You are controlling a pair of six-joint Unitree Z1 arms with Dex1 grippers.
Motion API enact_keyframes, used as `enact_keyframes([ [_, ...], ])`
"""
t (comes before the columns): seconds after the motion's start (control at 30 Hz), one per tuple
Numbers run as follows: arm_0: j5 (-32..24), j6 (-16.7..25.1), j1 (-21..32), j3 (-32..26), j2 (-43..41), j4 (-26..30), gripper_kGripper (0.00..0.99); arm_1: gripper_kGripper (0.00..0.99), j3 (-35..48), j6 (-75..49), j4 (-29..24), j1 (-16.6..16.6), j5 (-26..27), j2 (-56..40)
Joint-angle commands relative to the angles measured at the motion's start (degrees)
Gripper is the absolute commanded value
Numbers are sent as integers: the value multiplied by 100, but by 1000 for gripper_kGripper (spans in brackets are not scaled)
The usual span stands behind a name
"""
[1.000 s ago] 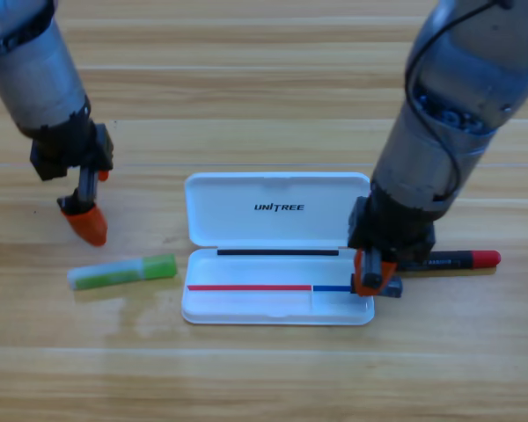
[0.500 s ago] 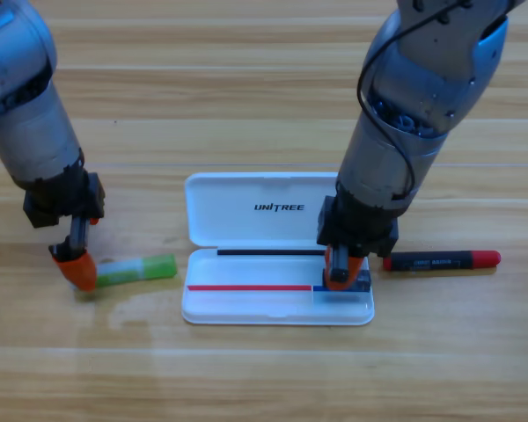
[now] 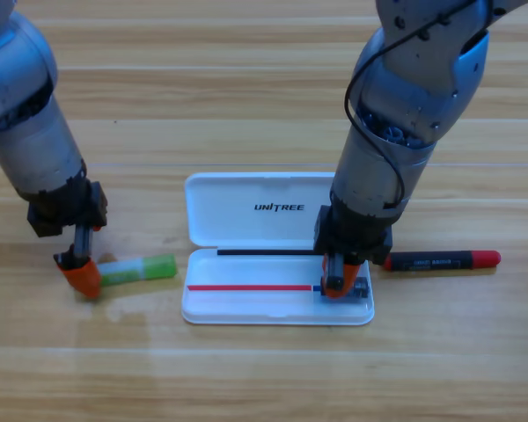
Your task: Clean up eraser and pencils
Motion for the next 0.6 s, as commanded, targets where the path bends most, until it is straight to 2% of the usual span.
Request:
enact_keyframes([
  [0.03, -77, -76, -70, 201, 78, -164, 934, 95, -12, -17, 59, 123, -29, 247],
  [0.13, -77, -58, -70, 228, 131, -208, 916, 629, -3, -17, 156, 123, -20, 97],
  [0.17, -77, -58, -79, 237, 157, -217, 897, 762, -3, -25, 191, 123, 6, 36],
  [0.2, -77, -40, -79, 245, 175, -226, 890, 822, -3, -25, 244, 123, 32, -43],
  [0.37, -86, -5, -79, 254, 298, -252, 831, 874, 76, -131, 674, 114, 226, -790],
  [0.47, -77, 21, -79, 245, 350, -270, 752, 874, 410, -315, 806, 97, 305, -1458],
  [0.5, -86, 47, -79, 254, 368, -270, 742, 874, 551, -421, 806, 62, 296, -1652],
  [0.6, -77, 179, -79, 245, 430, -261, 621, 874, 920, -737, 815, -211, 252, -2074],
])
